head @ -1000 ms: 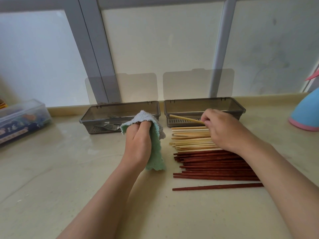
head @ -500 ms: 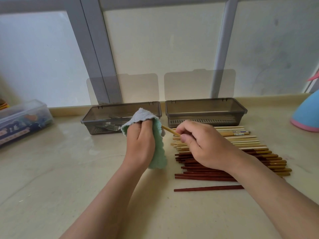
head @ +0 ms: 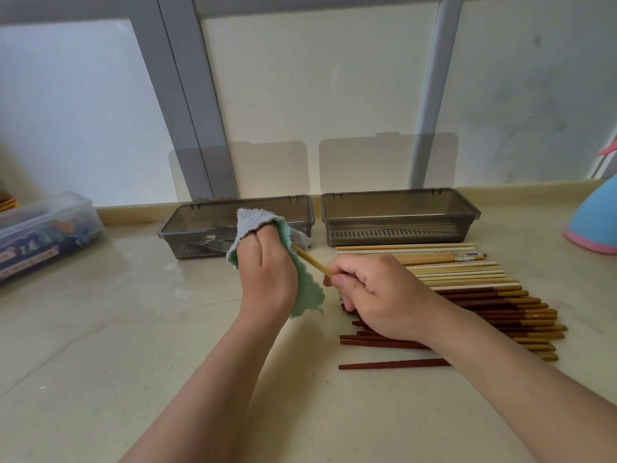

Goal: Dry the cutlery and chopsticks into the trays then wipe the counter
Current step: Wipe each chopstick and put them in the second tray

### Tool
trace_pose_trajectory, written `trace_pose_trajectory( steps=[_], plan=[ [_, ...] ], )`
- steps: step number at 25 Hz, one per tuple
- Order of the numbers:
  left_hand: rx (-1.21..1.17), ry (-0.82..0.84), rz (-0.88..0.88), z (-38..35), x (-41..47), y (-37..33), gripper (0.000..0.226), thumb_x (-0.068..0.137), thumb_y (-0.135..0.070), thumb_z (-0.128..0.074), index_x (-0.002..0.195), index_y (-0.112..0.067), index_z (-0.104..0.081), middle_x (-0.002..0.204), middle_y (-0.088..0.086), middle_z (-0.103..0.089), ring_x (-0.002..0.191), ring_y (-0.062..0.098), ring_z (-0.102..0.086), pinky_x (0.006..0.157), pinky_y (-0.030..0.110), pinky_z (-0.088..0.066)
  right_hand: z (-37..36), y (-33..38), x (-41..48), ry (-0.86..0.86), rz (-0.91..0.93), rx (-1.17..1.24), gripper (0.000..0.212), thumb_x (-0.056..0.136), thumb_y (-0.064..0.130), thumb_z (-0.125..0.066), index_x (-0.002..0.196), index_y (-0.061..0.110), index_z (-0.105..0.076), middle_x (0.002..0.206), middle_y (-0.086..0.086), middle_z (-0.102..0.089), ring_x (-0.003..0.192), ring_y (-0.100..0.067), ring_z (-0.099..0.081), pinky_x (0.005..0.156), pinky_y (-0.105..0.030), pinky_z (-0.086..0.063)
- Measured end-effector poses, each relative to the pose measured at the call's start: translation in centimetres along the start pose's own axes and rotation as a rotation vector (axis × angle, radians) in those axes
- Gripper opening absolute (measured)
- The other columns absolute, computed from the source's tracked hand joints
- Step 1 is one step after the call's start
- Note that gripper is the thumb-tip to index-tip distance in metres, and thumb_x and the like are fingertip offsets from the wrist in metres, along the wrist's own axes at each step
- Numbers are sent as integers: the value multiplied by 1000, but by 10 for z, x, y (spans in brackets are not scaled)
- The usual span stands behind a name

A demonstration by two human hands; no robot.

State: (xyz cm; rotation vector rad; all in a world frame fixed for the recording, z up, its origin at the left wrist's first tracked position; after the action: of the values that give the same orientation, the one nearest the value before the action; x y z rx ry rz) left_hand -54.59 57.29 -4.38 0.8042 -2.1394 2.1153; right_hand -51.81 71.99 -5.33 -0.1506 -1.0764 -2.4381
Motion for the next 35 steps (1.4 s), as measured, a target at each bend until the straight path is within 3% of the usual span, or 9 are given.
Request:
trace_pose_trajectory(
  steps=[4,7,12,16,19,25,29,32,35],
  plan=[
    [89,154,-97,-20,-17,-11,43,101,3,-34,63,-13,-43,54,-12,-45,49,-2,-42,49,12,-35,2,8,2,-95,22,138,26,103,8,-50,85,22,-64,66,7,-60,58,-4,-54,55,-24,-47],
    [78,164,-59,-22,-16,-7,42,102,0,-35,62,-14,-40,48,-14,-45,46,0,-41,47,13,-34,3,6,1,-42,-60,173,28,105,14,-48,86,28,-63,67,-4,-63,47,-6,-57,46,-19,-46],
    [28,10,30,-1,7,10,44,105,-18,-33,91,14,-60,84,29,-64,59,17,-52,53,21,-43,1,-15,-7,165,-237,75,28,107,21,-45,89,17,-66,63,-2,-65,47,-12,-60,47,-28,-49],
    [61,179,-36,-20,-10,1,42,105,-5,-32,67,-3,-50,55,-7,-58,46,7,-46,45,16,-38,-5,-3,-2,97,-167,139,31,107,17,-45,87,1,-63,55,0,-57,41,-2,-49,46,-15,-38],
    [75,299,-19,-32,-17,2,45,104,-5,-33,61,-14,-41,45,-12,-45,45,5,-41,43,21,-38,-6,-6,0,59,-179,203,30,107,21,-45,93,0,-62,58,-4,-59,42,-5,-49,46,-20,-42],
    [43,98,12,-7,5,4,52,105,-14,-34,59,-22,-56,53,-14,-56,51,1,-46,62,27,-41,-2,-12,-4,200,-203,50,28,102,25,-56,78,18,-69,66,5,-66,55,-7,-59,59,-26,-52],
    [187,350,-69,-32,-15,6,41,104,-6,-35,65,-12,-46,57,-9,-51,52,6,-44,52,15,-37,-8,-8,-1,152,-139,39,29,101,18,-58,74,10,-65,60,-4,-57,52,-9,-49,55,-37,-44],
    [195,435,-116,-40,-17,5,42,103,-5,-36,63,-17,-37,53,-13,-40,53,5,-35,52,19,-32,-5,-11,0,102,-148,81,25,100,20,-59,81,6,-67,61,-8,-57,52,-9,-49,54,-37,-45],
    [169,536,-126,-39,-11,5,41,99,-11,-38,59,-16,-46,54,-8,-51,55,12,-47,55,26,-41,12,-14,2,-1,-156,130,25,97,26,-65,78,9,-67,64,-15,-60,52,-14,-53,49,-28,-44]
  ],
)
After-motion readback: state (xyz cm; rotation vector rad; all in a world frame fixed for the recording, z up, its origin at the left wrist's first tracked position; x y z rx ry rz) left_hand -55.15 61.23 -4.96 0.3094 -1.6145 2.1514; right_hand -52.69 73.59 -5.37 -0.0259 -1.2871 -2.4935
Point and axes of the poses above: each hand's wrist, its own x-axis towards the middle knuckle, its own z-axis out of the back of the hand, y = z × x, the point moved 8 cm from there along x, towards the middle knuckle
